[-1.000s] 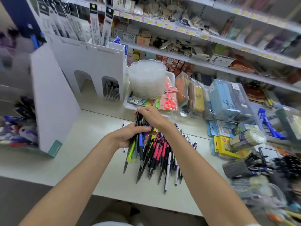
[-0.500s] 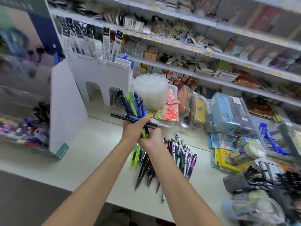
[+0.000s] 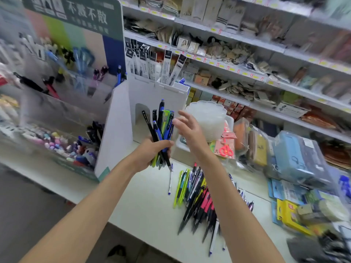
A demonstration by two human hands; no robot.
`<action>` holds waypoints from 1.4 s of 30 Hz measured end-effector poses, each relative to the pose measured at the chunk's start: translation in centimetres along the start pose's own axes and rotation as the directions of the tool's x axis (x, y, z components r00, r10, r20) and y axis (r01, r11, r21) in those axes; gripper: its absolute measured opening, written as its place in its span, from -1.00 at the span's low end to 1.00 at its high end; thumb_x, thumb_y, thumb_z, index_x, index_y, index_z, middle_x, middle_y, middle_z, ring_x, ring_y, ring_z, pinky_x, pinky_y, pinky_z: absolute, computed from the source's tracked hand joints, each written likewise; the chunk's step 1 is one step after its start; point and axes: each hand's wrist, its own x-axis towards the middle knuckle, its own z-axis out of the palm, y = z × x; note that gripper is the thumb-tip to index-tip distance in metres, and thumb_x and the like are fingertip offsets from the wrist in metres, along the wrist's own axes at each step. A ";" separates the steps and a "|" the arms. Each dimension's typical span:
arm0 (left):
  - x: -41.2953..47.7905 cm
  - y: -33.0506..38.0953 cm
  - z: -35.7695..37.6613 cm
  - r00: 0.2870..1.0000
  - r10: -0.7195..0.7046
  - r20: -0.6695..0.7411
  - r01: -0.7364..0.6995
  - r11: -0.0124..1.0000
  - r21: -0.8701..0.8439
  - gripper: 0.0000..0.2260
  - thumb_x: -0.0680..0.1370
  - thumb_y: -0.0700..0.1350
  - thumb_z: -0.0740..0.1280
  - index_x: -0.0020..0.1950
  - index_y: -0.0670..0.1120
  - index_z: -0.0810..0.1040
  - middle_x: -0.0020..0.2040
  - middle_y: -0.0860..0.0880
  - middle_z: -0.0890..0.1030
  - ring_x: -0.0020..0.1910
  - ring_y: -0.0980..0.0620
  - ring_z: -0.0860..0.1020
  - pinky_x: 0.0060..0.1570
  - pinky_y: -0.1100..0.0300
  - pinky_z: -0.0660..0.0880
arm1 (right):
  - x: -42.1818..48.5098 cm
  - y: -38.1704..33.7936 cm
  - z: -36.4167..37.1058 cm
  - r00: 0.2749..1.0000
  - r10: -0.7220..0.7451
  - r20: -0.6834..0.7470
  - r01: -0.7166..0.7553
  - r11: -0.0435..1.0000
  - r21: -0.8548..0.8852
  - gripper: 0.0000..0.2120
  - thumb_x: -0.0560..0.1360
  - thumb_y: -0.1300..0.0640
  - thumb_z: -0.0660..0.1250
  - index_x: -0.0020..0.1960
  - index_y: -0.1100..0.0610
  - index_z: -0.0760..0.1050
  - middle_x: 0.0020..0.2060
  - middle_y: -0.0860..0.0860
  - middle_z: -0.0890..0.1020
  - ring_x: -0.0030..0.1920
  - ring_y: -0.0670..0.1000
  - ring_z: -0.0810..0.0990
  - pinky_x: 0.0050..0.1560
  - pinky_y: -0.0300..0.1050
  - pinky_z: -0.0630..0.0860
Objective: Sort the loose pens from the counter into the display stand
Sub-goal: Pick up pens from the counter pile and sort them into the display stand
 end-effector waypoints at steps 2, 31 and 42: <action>0.0 1.4 -1.2 0.999 0.043 0.026 -0.045 0.998 0.048 -0.91 0.53 -0.32 0.35 -0.08 -0.16 0.48 -0.40 -0.07 0.51 -0.40 -0.04 0.48 -0.34 0.15 0.49 | 0.9 -1.3 1.6 0.994 -0.108 -0.003 0.107 0.991 -0.074 -0.36 0.42 -0.07 0.43 0.45 -0.07 0.31 0.27 0.00 0.48 0.26 -0.06 0.50 0.11 -0.31 0.50; 3.3 15.8 -37.1 0.899 0.200 0.390 -0.210 0.978 -0.016 -0.73 0.45 -0.01 0.42 0.10 -0.09 0.59 -0.18 -0.10 0.62 -0.32 0.03 0.54 -0.32 0.14 0.50 | 12.7 -9.2 35.8 0.823 -0.265 -0.503 0.120 0.945 -0.303 -0.81 0.53 0.19 0.38 0.14 0.14 0.60 -0.30 0.00 0.63 -0.40 -0.03 0.56 -0.27 -0.02 0.57; 3.8 15.7 -39.1 0.897 0.228 0.378 -0.202 0.973 -0.108 -0.74 0.56 -0.28 0.34 0.24 -0.14 0.55 0.03 -0.09 0.70 -0.04 -0.03 0.69 -0.16 0.18 0.61 | 12.8 -8.4 38.1 0.889 -0.219 -0.402 0.167 0.973 -0.160 -0.75 0.56 0.26 0.35 0.23 0.12 0.51 -0.24 0.07 0.62 -0.27 -0.08 0.60 -0.22 -0.13 0.60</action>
